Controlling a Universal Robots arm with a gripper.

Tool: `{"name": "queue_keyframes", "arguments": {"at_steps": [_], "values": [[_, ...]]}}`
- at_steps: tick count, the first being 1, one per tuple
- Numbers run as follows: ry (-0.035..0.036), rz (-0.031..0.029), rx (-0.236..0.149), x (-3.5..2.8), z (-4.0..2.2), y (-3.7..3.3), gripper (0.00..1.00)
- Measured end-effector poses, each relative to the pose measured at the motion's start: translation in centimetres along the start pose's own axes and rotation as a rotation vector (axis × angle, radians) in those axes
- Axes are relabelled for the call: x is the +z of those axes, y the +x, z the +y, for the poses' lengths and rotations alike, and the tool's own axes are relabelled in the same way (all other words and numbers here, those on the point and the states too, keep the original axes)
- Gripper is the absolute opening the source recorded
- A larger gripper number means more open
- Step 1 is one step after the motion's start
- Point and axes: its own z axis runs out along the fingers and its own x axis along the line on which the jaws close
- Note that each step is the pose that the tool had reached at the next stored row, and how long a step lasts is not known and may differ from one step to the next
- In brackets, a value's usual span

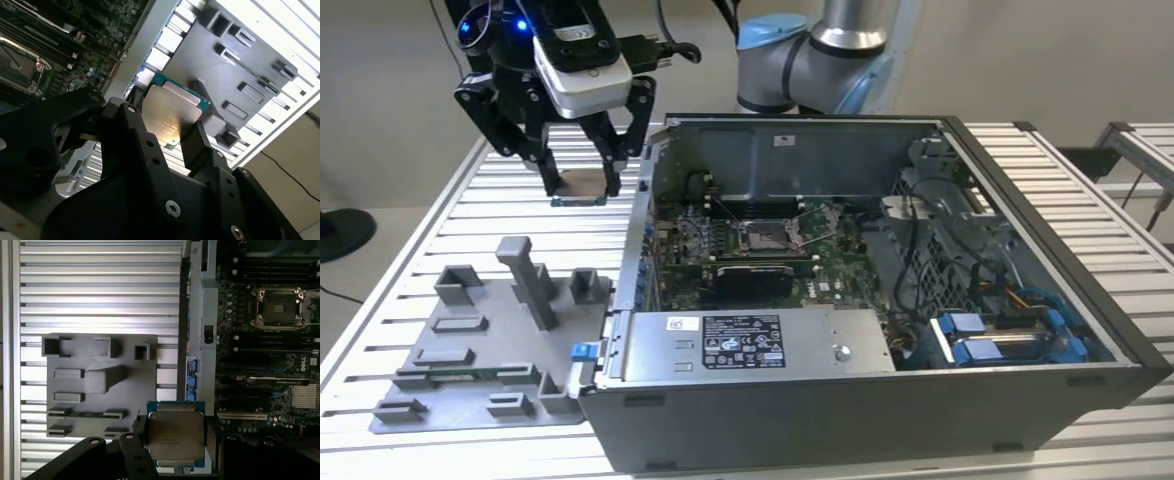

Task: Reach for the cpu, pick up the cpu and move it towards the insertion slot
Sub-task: 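Pick up the cpu and move it towards the insertion slot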

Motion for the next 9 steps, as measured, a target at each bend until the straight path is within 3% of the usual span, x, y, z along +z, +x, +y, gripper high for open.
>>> {"name": "queue_keyframes", "arguments": {"at_steps": [9], "values": [[0.0, 0.0, 0.0, -0.03, 0.01, -1.64, 0.0]]}}
